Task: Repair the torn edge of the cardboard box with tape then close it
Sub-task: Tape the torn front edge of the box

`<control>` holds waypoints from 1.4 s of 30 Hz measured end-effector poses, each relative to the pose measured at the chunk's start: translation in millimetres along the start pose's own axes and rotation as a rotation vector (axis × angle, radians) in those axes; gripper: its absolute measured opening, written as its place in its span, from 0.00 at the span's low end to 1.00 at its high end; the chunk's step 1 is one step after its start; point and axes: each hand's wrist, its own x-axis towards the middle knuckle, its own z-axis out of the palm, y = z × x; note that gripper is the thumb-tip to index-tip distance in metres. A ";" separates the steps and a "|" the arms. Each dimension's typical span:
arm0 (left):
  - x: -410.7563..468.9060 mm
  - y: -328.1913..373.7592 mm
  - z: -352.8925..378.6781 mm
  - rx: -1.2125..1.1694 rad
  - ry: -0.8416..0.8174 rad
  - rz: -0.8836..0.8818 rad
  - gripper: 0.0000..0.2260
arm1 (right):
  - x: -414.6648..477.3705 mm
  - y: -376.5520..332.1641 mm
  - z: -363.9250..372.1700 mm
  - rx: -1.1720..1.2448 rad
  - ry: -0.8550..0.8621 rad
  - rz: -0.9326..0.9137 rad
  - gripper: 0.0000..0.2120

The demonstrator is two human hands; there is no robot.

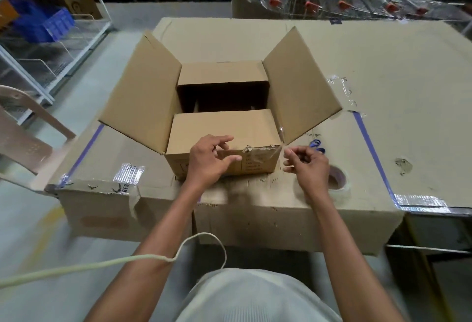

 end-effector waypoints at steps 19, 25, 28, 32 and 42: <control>4.5 15.1 13.1 -0.106 -0.145 -0.045 0.04 | -3.6 -42.0 -13.1 -0.230 -0.217 -0.279 0.05; 7.4 19.3 9.8 -0.131 -0.195 -0.041 0.30 | -5.4 -53.3 -20.9 -0.311 -0.362 -0.332 0.06; 11.8 31.5 10.2 -0.056 -0.334 0.041 0.42 | -8.4 -63.8 -23.8 -0.388 -0.511 -0.395 0.07; 16.2 37.2 10.2 -0.025 -0.513 0.123 0.30 | -10.4 -75.4 -31.0 -0.465 -0.610 -0.412 0.08; 16.1 16.0 -3.0 -0.287 -0.495 0.055 0.07 | 10.8 -63.0 -43.4 -0.403 -0.394 -0.371 0.08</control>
